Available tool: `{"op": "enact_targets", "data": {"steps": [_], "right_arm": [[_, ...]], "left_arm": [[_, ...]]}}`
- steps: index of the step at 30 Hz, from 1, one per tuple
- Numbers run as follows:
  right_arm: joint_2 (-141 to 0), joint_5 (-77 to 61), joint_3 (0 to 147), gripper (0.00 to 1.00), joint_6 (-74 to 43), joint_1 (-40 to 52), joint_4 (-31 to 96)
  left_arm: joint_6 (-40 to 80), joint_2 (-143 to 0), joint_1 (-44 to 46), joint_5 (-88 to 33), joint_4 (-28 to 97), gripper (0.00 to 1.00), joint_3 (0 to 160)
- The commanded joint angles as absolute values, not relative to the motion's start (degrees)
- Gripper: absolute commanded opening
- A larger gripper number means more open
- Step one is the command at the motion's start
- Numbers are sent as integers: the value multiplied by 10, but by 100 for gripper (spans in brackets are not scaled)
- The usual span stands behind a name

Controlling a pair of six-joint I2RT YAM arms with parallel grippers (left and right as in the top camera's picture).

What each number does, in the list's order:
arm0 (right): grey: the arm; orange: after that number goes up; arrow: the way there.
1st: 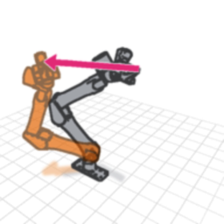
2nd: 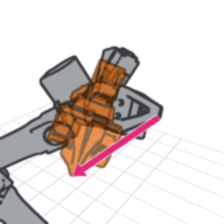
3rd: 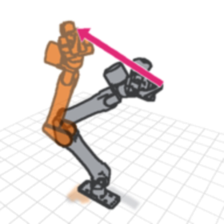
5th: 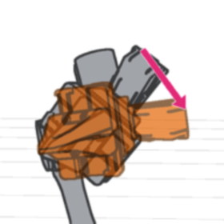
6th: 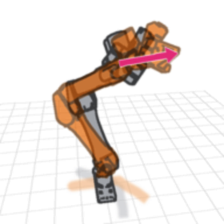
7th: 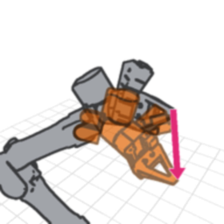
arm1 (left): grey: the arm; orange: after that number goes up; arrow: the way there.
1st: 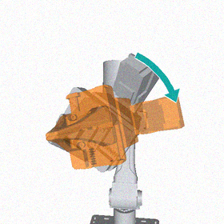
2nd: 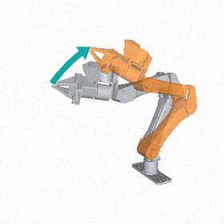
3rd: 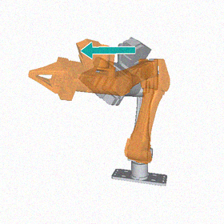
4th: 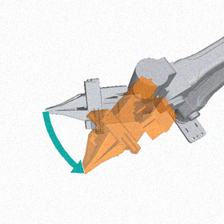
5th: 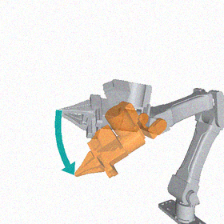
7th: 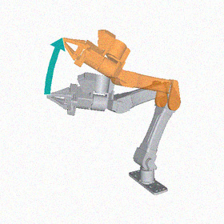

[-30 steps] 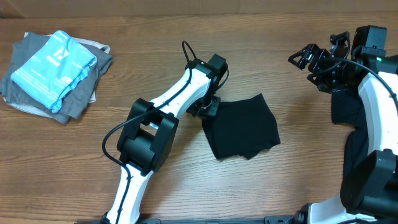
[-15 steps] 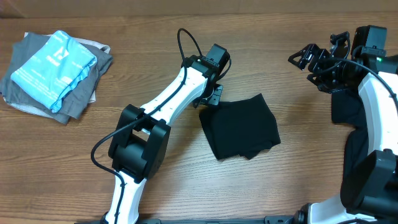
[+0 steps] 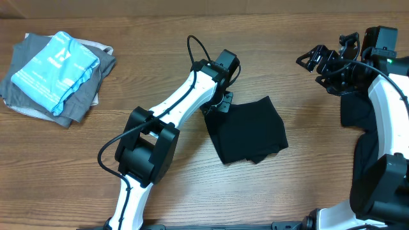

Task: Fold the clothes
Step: 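Grasp the folded black square's edge with the left gripper and lift it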

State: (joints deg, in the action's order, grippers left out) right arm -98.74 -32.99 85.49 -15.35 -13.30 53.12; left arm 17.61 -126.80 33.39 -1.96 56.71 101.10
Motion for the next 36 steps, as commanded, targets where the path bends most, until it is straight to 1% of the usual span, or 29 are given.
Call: {"op": "enact_targets", "data": {"steps": [1,5,8,11,15,18,23,26,31,36], "right_arm": [[-984,-331,858,100,-150,-133,528],[-984,-331,858,100,-150,-133,528],[-984,-331,858,100,-150,-133,528],[-984,-331,858,100,-150,-133,528],[-984,-331,858,100,-150,-133,528],[-984,-331,858,100,-150,-133,528],[-984,-331,858,100,-150,-133,528],[-984,-331,858,100,-150,-133,528],[-984,-331,858,100,-150,-133,528],[-984,-331,858,100,-150,-133,528]], "left_arm": [[185,-1282,342,-17,552,31,979],[194,-1282,342,-25,520,33,941],[196,-1282,342,-37,520,29,923],[195,-1281,342,-77,549,29,923],[195,-1281,343,-143,596,23,924],[195,-1281,349,-175,628,23,924],[195,-1281,365,-175,670,24,924],[198,-1274,367,-143,684,29,926],[223,-1245,352,-71,733,33,977],[213,-1188,357,-53,747,46,1040]]}}
